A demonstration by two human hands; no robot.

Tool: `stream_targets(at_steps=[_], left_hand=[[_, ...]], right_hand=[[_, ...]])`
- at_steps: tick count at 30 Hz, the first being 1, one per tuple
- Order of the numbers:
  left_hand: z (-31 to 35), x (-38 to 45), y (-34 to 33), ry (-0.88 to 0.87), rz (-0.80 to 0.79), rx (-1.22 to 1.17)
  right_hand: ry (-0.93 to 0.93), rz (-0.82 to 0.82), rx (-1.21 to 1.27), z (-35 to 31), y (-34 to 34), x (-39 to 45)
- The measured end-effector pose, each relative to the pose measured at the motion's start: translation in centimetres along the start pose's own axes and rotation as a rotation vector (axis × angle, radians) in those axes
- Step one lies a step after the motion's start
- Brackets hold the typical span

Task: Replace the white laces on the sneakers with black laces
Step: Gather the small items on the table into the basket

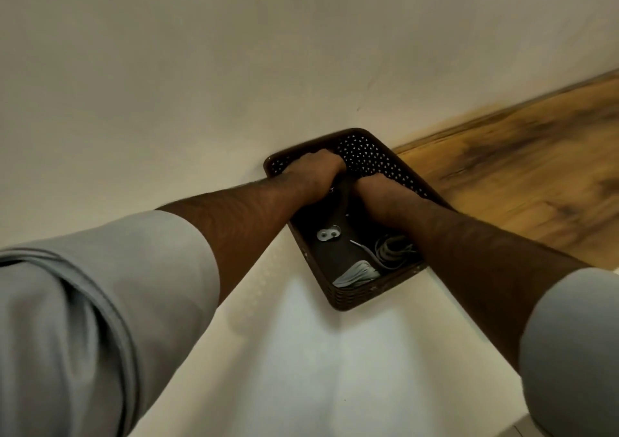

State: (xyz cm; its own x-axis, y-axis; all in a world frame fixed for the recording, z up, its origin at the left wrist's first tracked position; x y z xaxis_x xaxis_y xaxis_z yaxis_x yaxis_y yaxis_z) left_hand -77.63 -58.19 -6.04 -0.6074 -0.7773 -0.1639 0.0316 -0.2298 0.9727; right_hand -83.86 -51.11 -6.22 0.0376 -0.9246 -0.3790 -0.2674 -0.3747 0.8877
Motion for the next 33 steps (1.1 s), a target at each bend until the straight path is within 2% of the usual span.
stream_targets(at_steps=[13,17,20,22,24,28,30,33], left_hand=[[0.3,-0.5,0.6,-0.016,-0.005,0.049],[-0.5,-4.0,6.8,-0.06,0.178,-0.136],[-4.1,-10.1,10.9,-0.031,0.362,-0.293],[-8.0,-14.6,10.7,0.044,0.438,-0.339],[-12.4,-18.2,8.3,0.186,0.418,-0.354],[-19.2,-22.3,2.2,0.395,0.278,-0.281],[-20.7,-23.1,0.2,0.423,0.232,-0.237],[-20.0,-22.4,-1.4,0.365,0.161,-0.16]], right_hand=[[-0.032,-0.016,-0.008,-0.5,-0.1,0.6],[0.018,0.036,-0.002,-1.8,1.0,0.2],[0.081,0.201,0.063,-3.7,3.8,-0.8],[0.144,0.324,0.127,-6.1,5.6,-2.0],[0.249,0.373,0.187,-9.9,6.0,-3.0],[0.378,0.275,0.138,-17.4,1.9,-1.7],[0.347,0.219,0.113,-19.5,-1.3,0.3],[0.261,0.191,0.161,-19.7,-4.6,2.4]])
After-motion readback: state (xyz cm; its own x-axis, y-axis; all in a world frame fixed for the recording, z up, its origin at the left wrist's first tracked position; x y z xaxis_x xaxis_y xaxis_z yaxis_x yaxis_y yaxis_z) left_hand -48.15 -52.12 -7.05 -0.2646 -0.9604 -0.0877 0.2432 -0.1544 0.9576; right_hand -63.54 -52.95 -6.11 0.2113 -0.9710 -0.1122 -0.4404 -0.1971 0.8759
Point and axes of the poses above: each hand's wrist, its own x-axis towards the middle knuckle, its own y-axis out of the back of the hand, z = x × y, the point moved 9 cm from there along x, towards the middle knuckle, and after that the axes turned 5 degrees about -z, right-handed, at the moved point
